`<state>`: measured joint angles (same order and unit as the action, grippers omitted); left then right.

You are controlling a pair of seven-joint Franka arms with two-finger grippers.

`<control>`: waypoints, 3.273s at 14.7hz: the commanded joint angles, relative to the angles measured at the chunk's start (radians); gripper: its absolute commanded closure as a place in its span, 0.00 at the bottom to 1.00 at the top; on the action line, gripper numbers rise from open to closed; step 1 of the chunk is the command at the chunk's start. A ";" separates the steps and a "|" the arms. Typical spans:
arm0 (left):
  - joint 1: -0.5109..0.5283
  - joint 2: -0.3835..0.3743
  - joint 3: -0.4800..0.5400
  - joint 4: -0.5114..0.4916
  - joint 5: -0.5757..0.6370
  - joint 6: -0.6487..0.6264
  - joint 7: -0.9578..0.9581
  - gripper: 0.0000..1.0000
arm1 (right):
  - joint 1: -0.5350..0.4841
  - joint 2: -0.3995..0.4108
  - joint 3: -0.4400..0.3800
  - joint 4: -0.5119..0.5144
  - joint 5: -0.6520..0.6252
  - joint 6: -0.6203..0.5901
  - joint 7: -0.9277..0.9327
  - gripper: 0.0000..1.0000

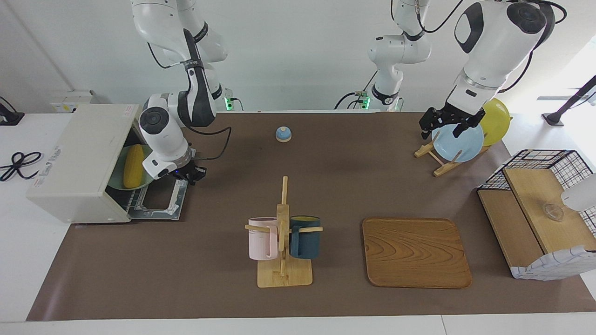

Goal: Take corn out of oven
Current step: 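Reach the right gripper into the open toaster oven toward the plate, then grasp the green plate's rim inside the oven with the right gripper, then pull the plate with corn out of the oven with the right gripper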

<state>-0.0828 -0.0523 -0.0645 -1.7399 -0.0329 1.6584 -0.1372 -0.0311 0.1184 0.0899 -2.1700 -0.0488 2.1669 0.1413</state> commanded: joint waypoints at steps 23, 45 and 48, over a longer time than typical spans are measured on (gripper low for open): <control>0.012 -0.014 -0.004 0.000 -0.005 -0.008 -0.005 0.00 | -0.148 -0.191 0.008 -0.097 -0.137 -0.094 -0.094 0.50; 0.012 -0.014 -0.003 -0.001 -0.005 -0.006 -0.007 0.00 | 0.014 -0.183 0.017 -0.021 -0.177 -0.234 -0.019 1.00; 0.031 -0.014 -0.003 -0.001 -0.005 -0.005 -0.007 0.00 | 0.120 -0.183 0.017 -0.002 -0.177 -0.269 0.133 1.00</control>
<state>-0.0794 -0.0524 -0.0621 -1.7398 -0.0329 1.6585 -0.1386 0.0390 -0.0849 0.1056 -2.2041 -0.2178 1.9271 0.1926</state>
